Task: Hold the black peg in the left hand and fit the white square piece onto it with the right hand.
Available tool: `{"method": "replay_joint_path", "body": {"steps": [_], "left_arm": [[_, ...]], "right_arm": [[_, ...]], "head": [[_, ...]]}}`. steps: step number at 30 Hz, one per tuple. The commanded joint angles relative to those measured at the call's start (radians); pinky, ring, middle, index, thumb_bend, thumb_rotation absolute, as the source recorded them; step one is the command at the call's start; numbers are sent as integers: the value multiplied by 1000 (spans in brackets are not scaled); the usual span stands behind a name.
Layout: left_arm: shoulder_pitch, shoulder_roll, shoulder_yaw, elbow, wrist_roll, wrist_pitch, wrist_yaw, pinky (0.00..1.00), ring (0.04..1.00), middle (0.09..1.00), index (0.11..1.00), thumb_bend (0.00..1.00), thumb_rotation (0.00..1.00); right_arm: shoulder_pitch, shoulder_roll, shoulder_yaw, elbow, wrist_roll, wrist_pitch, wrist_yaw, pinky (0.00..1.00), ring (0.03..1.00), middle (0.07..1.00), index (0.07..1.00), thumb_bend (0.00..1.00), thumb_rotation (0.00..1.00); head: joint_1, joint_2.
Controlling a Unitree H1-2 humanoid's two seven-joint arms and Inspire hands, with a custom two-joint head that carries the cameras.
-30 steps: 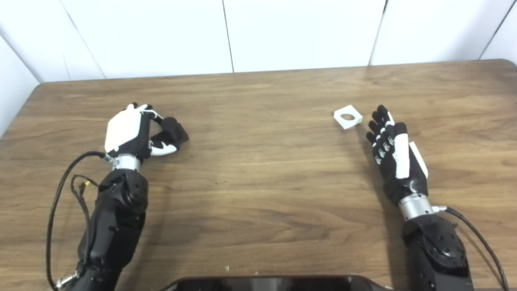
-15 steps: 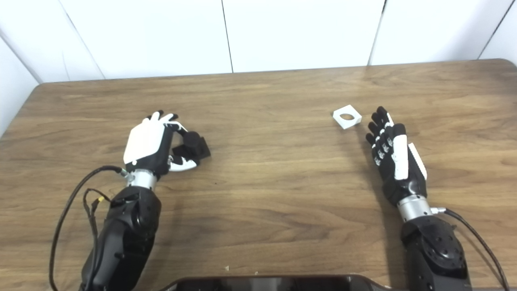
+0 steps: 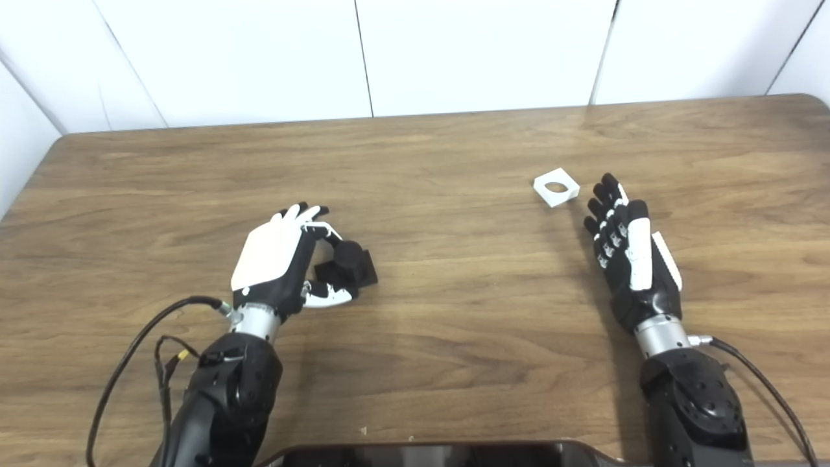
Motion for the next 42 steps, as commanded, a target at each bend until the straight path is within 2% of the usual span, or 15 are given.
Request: {"method": "replay_joint_path", "body": {"steps": [1, 17, 27, 42], "left_arm": [[1, -3, -7, -30, 10, -19, -13, 998, 990, 918, 490, 513, 70], [107, -40, -70, -146, 36, -63, -87, 989, 987, 911, 489, 510, 76], [130, -56, -96, -156, 49, -97, -132, 984, 983, 916, 490, 512, 72], [129, -63, -96, -124, 67, -136, -113, 944, 959, 903, 490, 514, 73]], "right_arm": [[26, 24, 9, 6, 4, -3, -3, 1000, 1000, 1000, 1000, 684, 1000], [18, 26, 22, -2, -14, -5, -3, 1000, 1000, 1000, 1000, 690, 1000], [21, 35, 23, -4, -16, -4, -9, 1000, 1000, 1000, 1000, 704, 1000], [24, 22, 13, -23, -14, 6, -10, 1000, 1000, 1000, 1000, 680, 1000]], "head": [[1, 1], [-25, 24], [-34, 23], [-37, 16]]}}
